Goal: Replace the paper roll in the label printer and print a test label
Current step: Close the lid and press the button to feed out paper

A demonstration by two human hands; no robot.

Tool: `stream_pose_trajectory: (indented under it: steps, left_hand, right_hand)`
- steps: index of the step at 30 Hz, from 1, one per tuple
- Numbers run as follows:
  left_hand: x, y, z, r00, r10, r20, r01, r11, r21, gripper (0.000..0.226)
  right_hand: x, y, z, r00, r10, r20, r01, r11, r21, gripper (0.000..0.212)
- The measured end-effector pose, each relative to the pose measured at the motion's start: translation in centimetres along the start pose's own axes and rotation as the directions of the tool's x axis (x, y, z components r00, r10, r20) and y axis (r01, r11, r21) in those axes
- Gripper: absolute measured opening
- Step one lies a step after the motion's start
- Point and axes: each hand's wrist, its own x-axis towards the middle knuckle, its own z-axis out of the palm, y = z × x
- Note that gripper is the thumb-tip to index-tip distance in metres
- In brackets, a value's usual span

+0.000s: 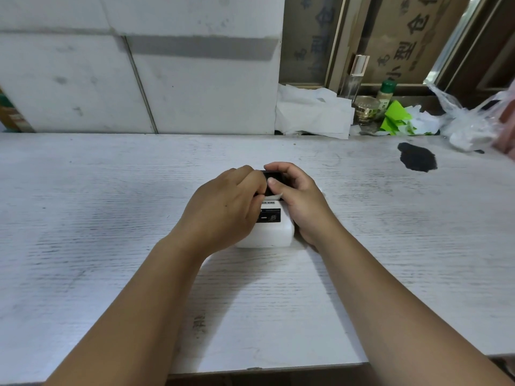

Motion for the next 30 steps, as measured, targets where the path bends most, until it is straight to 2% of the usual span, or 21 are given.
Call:
stream_pose_trajectory:
  steps: [5,8,10,13,15,24,27,30]
  left_hand:
    - [0.0,-0.2,-0.3,0.999,-0.035,0.021,0.036,0.996,-0.076,0.035]
    - [0.1,-0.1,-0.6,0.993,-0.091,0.081,0.100,0.988,-0.118,0.043]
    - [0.1,-0.2,-0.6,0.989,-0.109,0.102,0.119,0.988,-0.095,0.036]
    - [0.1,-0.4,-0.3,0.993,-0.092,0.071,0.097,0.993,-0.073,0.011]
    - [0.2,-0.3,-0.3,0.995,-0.086,0.049,0.090,0.993,-0.078,0.008]
    - [0.1,-0.5,0.0,0.994,-0.106,0.031,0.108,0.990,-0.087,0.019]
    - [-0.1,-0.7,0.8,0.995,-0.093,0.033,0.097,0.983,-0.157,0.039]
    - [-0.7,-0.4,1.6,0.989,-0.147,-0.022,0.142,0.979,-0.145,0.044]
  right_hand:
    - [-0.1,-0.1,-0.1,1.000,0.001,0.005,-0.001,1.000,-0.009,0.020]
    - [-0.1,0.0,-0.2,1.000,0.002,-0.002,-0.003,0.999,-0.045,0.020]
    - [-0.1,0.0,-0.3,1.000,0.004,-0.002,-0.004,0.999,-0.053,0.020]
    - [0.0,0.1,-0.2,1.000,0.007,0.011,-0.007,1.000,-0.029,0.020]
    - [0.0,0.1,-0.1,1.000,0.006,0.001,-0.006,0.999,-0.033,0.018]
    - [-0.2,0.1,-0.1,1.000,-0.023,-0.016,0.021,0.995,-0.096,0.019]
    - [-0.1,0.1,-0.4,1.000,-0.016,0.014,0.016,0.999,-0.050,0.020]
    - [-0.1,0.1,-0.4,1.000,-0.003,0.019,0.003,1.000,-0.018,0.021]
